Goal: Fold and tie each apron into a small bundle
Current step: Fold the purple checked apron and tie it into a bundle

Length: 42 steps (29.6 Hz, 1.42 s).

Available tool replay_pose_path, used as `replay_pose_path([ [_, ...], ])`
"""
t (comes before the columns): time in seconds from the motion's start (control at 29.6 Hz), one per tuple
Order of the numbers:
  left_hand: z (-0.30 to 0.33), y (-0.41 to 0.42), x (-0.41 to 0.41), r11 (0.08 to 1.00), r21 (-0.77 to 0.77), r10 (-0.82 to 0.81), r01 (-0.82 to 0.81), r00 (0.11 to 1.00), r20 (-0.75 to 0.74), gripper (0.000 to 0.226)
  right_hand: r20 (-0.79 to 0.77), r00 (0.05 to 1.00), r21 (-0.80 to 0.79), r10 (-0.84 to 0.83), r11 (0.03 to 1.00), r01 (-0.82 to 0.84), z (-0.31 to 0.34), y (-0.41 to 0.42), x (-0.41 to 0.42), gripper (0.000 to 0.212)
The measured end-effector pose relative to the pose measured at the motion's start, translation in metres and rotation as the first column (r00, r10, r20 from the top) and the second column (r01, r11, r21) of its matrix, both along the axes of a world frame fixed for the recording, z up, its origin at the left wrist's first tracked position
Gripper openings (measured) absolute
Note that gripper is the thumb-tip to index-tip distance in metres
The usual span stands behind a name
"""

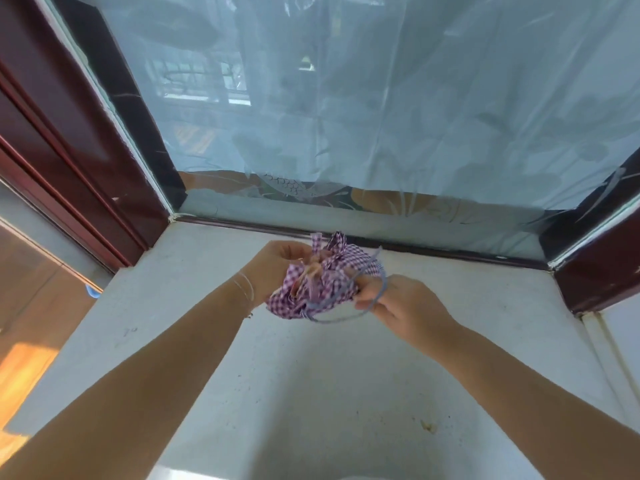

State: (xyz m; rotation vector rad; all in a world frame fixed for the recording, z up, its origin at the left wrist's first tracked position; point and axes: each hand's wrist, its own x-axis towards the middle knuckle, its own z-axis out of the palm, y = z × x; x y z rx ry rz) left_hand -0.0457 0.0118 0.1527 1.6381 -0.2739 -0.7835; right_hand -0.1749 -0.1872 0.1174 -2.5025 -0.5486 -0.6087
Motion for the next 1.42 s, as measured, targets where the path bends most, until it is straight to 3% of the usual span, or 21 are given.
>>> replay_pose_path([
  [0.1, -0.046, 0.0, -0.017, 0.99, 0.098, 0.095, -0.099, 0.994, 0.05, 0.045, 0.012, 0.998, -0.276, 0.056, 0.96, -0.05, -0.045, -0.009, -0.003, 0.014],
  [0.14, -0.087, -0.002, -0.024, 0.983, 0.151, 0.094, -0.101, 0.994, 0.046, 0.037, -0.04, 0.997, -0.287, 0.062, 0.955, -0.071, -0.082, -0.008, -0.007, 0.018],
  [0.2, -0.124, -0.001, -0.044, 0.959, 0.262, 0.043, -0.105, 0.972, 0.232, 0.017, -0.069, 0.997, -0.37, 0.043, 0.927, -0.066, -0.114, -0.004, -0.017, 0.026],
  [0.24, -0.141, 0.001, -0.054, 0.941, 0.322, -0.02, -0.103, 0.934, 0.357, 0.015, -0.088, 0.995, -0.385, 0.036, 0.921, -0.068, -0.132, -0.001, -0.02, 0.027],
  [0.3, -0.177, 0.002, -0.068, 0.908, 0.409, -0.204, -0.088, 0.76, 0.617, 0.023, -0.177, 0.983, -0.377, 0.045, 0.92, -0.11, -0.168, 0.009, -0.028, 0.022],
  [0.34, -0.193, 0.004, -0.075, 0.899, 0.431, -0.275, -0.077, 0.667, 0.693, 0.026, -0.191, 0.981, -0.361, 0.046, 0.926, -0.113, -0.182, 0.013, -0.033, 0.018],
  [0.41, -0.22, 0.011, -0.085, 0.876, 0.481, -0.364, -0.025, 0.619, 0.696, 0.027, -0.277, 0.958, -0.326, 0.074, 0.931, -0.166, -0.207, 0.02, -0.043, 0.016],
  [0.54, -0.243, 0.022, -0.094, 0.856, 0.515, -0.409, 0.039, 0.661, 0.629, 0.008, -0.419, 0.904, -0.299, 0.083, 0.928, -0.223, -0.223, 0.019, -0.053, 0.025],
  [0.64, -0.237, 0.017, -0.099, 0.864, 0.503, -0.276, 0.015, 0.851, 0.448, 0.015, -0.489, 0.868, -0.281, 0.086, 0.927, -0.25, -0.225, 0.019, -0.059, 0.031],
  [0.71, -0.238, 0.012, -0.095, 0.853, 0.521, -0.221, -0.043, 0.873, 0.435, 0.019, -0.501, 0.861, -0.249, 0.086, 0.939, -0.238, -0.227, 0.02, -0.058, 0.035],
  [0.74, -0.242, 0.011, -0.097, 0.856, 0.516, -0.283, -0.017, 0.821, 0.497, 0.019, -0.516, 0.852, -0.216, 0.083, 0.95, -0.223, -0.229, 0.02, -0.059, 0.037],
  [0.84, -0.253, 0.014, -0.092, 0.914, 0.403, -0.366, 0.044, 0.515, 0.775, 0.017, -0.523, 0.85, -0.159, 0.065, 0.972, -0.173, -0.228, 0.019, -0.053, 0.04],
  [0.91, -0.259, 0.01, -0.088, 0.934, 0.349, -0.343, 0.076, 0.464, 0.817, 0.016, -0.507, 0.86, -0.164, 0.053, 0.974, -0.156, -0.228, 0.014, -0.051, 0.035],
  [0.98, -0.256, 0.006, -0.086, 0.95, 0.302, -0.301, 0.077, 0.485, 0.821, 0.015, -0.496, 0.867, -0.19, 0.044, 0.969, -0.158, -0.223, 0.012, -0.052, 0.03],
  [1.01, -0.253, 0.003, -0.085, 0.959, 0.277, -0.264, 0.06, 0.543, 0.797, 0.014, -0.49, 0.871, -0.199, 0.037, 0.968, -0.154, -0.221, 0.011, -0.052, 0.028],
  [1.05, -0.248, -0.001, -0.084, 0.969, 0.245, -0.209, 0.04, 0.665, 0.717, 0.013, -0.486, 0.873, -0.199, 0.035, 0.969, -0.149, -0.219, 0.011, -0.05, 0.026],
  [1.11, -0.238, -0.009, -0.079, 0.971, 0.237, -0.079, -0.014, 0.922, 0.38, 0.016, -0.512, 0.858, -0.183, 0.038, 0.971, -0.152, -0.22, 0.009, -0.047, 0.023],
  [1.15, -0.236, -0.01, -0.076, 0.961, 0.274, -0.089, 0.025, 0.97, 0.225, 0.02, -0.537, 0.842, -0.175, 0.046, 0.971, -0.165, -0.221, 0.01, -0.045, 0.021],
  [1.28, -0.253, -0.01, -0.07, 0.79, 0.544, -0.38, 0.282, 0.922, 0.073, 0.023, -0.66, 0.749, -0.169, 0.063, 0.958, -0.23, -0.237, 0.014, -0.046, 0.018],
  [1.35, -0.257, -0.015, -0.071, 0.782, 0.564, -0.355, 0.265, 0.933, 0.054, 0.017, -0.7, 0.713, -0.152, 0.029, 0.97, -0.189, -0.243, 0.016, -0.051, 0.017],
  [1.42, -0.258, -0.022, -0.073, 0.791, 0.569, -0.304, 0.223, 0.951, 0.051, 0.014, -0.671, 0.741, -0.141, -0.014, 0.984, -0.109, -0.244, 0.017, -0.06, 0.012],
])
